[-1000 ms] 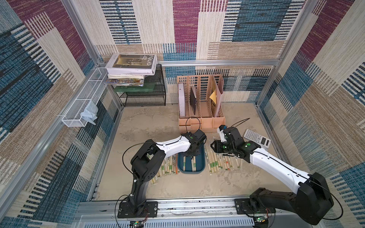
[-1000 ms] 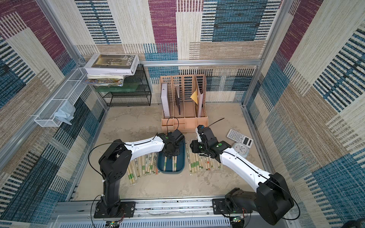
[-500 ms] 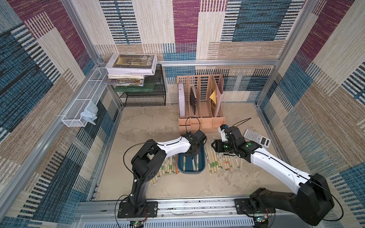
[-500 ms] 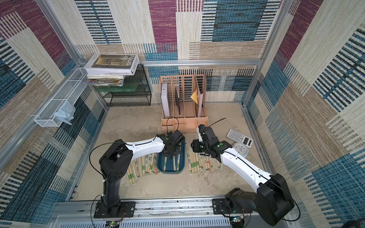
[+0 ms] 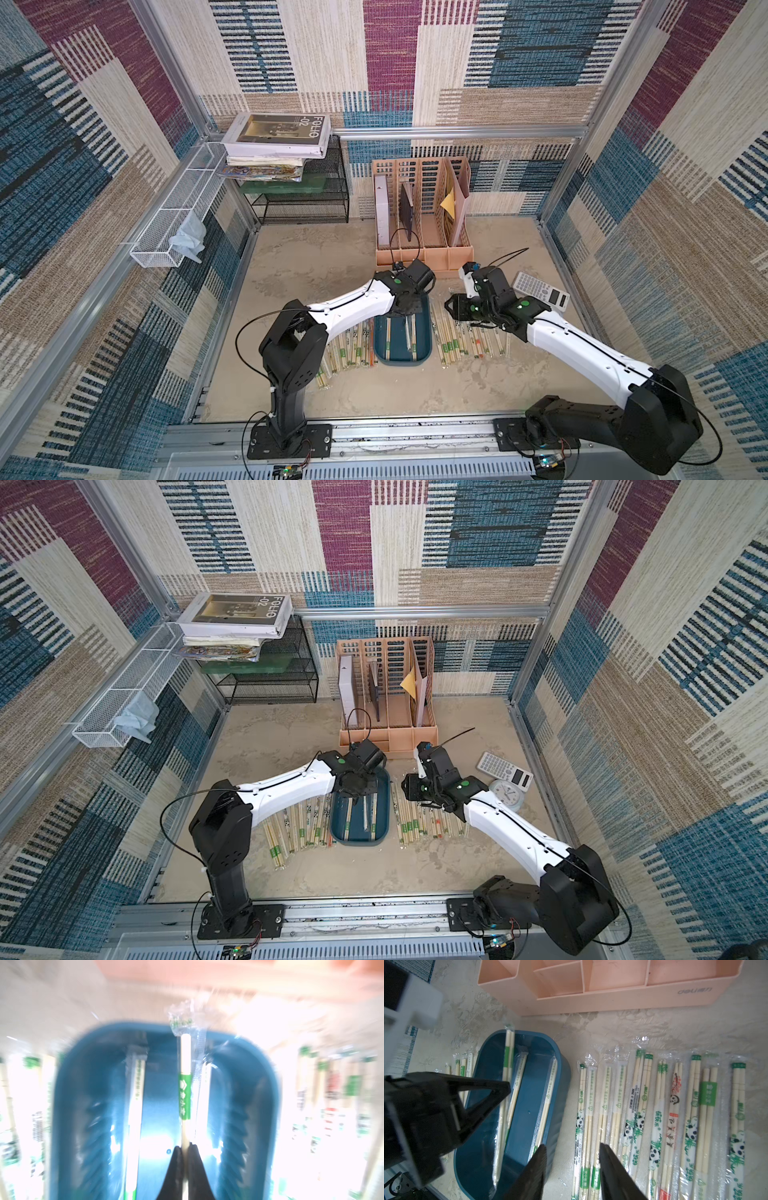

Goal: Take the paired disposable chopsticks out of the storage box
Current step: Pick up the paired disposable chopsticks from the storage box, then place the paired disposable chopsticks at the center of the board.

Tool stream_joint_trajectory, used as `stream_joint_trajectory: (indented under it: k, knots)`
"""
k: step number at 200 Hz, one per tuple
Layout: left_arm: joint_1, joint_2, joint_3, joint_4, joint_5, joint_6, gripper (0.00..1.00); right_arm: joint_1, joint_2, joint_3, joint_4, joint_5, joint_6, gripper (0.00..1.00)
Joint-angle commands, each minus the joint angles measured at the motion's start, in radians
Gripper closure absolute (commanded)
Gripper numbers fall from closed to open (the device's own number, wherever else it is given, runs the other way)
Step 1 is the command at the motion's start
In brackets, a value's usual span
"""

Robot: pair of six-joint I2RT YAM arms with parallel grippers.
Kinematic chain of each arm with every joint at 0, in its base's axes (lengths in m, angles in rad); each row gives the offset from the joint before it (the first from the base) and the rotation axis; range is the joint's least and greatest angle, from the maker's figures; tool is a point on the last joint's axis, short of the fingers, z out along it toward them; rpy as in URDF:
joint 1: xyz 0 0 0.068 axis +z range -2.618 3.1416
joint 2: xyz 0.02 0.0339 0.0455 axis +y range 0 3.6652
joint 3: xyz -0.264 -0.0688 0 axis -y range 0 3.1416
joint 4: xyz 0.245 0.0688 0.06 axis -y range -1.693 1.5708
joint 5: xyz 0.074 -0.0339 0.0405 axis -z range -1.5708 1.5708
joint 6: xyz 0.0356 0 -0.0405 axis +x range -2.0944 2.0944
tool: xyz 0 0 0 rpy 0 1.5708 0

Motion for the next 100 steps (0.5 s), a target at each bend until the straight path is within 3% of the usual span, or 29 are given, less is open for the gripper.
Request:
stream_joint_trajectory:
  k: [1,68,100]
  knots:
    - [0.013,-0.074,-0.022,-0.091,-0.066,0.029,1.00,0.010,0.006,0.016,0.004,-0.013,-0.003,0.55]
    - [0.197,-0.400,-0.409,-0.087,-0.117,-0.004,1.00,0.093,0.040,0.077,0.006,0.001,0.006,0.55]
    - [0.313,-0.457,-0.539,-0.058,-0.108,0.000,1.00,0.143,0.070,0.102,0.010,0.013,0.013,0.55]
